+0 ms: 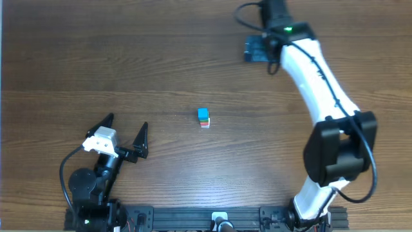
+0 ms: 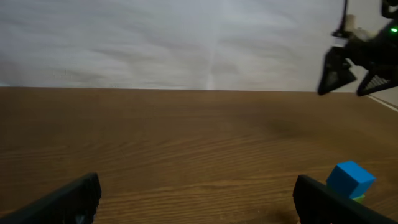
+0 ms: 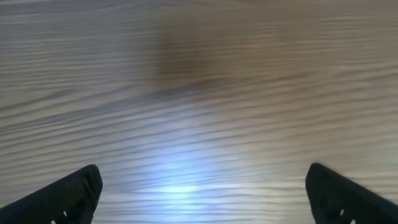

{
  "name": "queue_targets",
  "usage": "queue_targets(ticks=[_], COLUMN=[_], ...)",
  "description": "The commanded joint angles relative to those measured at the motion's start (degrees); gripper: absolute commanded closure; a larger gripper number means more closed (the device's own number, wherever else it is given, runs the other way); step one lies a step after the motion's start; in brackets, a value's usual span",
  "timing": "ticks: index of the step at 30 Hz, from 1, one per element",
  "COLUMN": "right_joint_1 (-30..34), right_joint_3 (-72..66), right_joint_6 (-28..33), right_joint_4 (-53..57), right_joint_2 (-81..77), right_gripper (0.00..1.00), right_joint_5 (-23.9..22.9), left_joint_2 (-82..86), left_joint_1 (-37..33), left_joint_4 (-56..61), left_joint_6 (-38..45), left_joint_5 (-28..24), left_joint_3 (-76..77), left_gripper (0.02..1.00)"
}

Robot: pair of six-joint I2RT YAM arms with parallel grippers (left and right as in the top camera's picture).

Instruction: Stack Cubes

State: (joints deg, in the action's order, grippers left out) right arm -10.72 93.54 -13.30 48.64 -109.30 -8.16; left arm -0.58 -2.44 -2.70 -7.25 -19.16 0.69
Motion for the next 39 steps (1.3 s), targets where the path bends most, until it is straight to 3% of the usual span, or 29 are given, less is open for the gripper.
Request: queue_targets(ticks=[1,4,15,19,26,33,39], right_joint_1=[3.89,6.27,6.91,9.94,19.02,18.56,16.92], right_joint_3=[-8.26,-17.40,-54.82,-67.04,-78.42,-84.74,-88.91], right_joint_6=[7.13,7.87,10.91,13.79,16.76,15.47,15.45], right_joint_4=[-6.23,-12.68,-36.39,-42.71,-49.40,-50.42,-50.58], right_joint_2=[9.70,18.32,53.79,67.10,80.81,92.26,100.19], right_gripper=[0.009,0.007,0.007,0.007,0.007,0.009,0.007], right_joint_5=[0.09,2.69,2.73,4.22,15.19,15.52,19.32], left_joint_2=[0.42,0.42,0.42,0.42,0.42,0.42,0.42], left_joint_1=[-0.26,-0.26,-0.26,-0.26,-0.26,-0.26,-0.26], left_joint_4=[0.09,0.09,0.09,0.09,0.09,0.09,0.09], left_joint_6=[0.85,0.83,0.85,0.85,0.85,0.85,0.85], left_joint_5=[-0.55,-0.55,-0.55,-0.55,-0.55,-0.55,-0.55], left_joint_3=[-0.33,-0.33,-0.33,-0.33,-0.33,-0.33,-0.33], left_gripper=[0.020,0.020,0.020,0.020,0.020,0.020,0.020])
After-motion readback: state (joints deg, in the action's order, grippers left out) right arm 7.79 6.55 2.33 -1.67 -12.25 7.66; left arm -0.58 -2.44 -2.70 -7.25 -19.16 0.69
